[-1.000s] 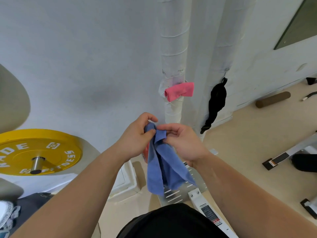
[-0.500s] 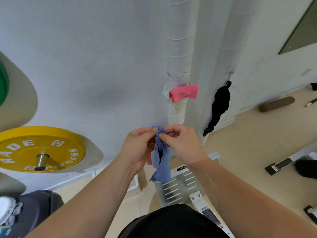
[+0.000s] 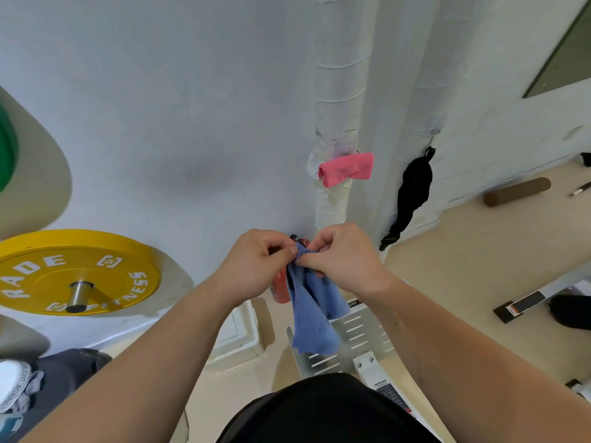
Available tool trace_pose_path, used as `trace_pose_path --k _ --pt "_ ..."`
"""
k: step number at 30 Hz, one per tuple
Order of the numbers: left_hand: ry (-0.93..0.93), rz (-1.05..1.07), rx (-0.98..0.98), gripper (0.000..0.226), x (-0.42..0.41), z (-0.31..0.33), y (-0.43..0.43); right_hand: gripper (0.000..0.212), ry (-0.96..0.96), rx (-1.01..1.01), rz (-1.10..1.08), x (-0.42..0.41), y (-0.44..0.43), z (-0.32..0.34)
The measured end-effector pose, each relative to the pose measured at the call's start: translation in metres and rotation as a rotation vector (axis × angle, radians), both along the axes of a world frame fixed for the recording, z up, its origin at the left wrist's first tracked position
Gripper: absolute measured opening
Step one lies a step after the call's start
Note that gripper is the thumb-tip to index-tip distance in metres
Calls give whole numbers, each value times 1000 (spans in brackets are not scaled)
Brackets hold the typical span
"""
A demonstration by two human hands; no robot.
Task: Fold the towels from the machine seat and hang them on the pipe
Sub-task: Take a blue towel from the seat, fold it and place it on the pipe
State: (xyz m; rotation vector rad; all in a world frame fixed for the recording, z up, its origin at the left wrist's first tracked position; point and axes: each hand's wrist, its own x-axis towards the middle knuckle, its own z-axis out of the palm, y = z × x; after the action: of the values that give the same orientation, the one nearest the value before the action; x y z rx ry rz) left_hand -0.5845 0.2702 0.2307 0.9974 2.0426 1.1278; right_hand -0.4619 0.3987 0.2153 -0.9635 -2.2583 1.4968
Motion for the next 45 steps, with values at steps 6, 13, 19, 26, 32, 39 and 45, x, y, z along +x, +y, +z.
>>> trace_pose_path --k 6,13,19,26,32,39,45 --pt "-55 49 90 11 -2 -3 1 27 47 70 54 -1 5 -7" --pt "-4 156 173 19 -9 5 12 34 -100 474 290 1 25 -37" --pt "79 356 249 15 -40 15 5 24 -449 710 397 14 44 -55" --pt "126 415 285 14 -54 19 -5 24 -668 602 521 28 60 -68" --pt "141 592 232 15 -73 -2 -16 15 -461 617 278 30 74 -55" --pt "-7 682 196 19 -95 -16 -29 16 -1 323 -41 32 104 -4" --pt "-95 659 267 21 -92 -10 -14 23 86 177 63 36 118 31"
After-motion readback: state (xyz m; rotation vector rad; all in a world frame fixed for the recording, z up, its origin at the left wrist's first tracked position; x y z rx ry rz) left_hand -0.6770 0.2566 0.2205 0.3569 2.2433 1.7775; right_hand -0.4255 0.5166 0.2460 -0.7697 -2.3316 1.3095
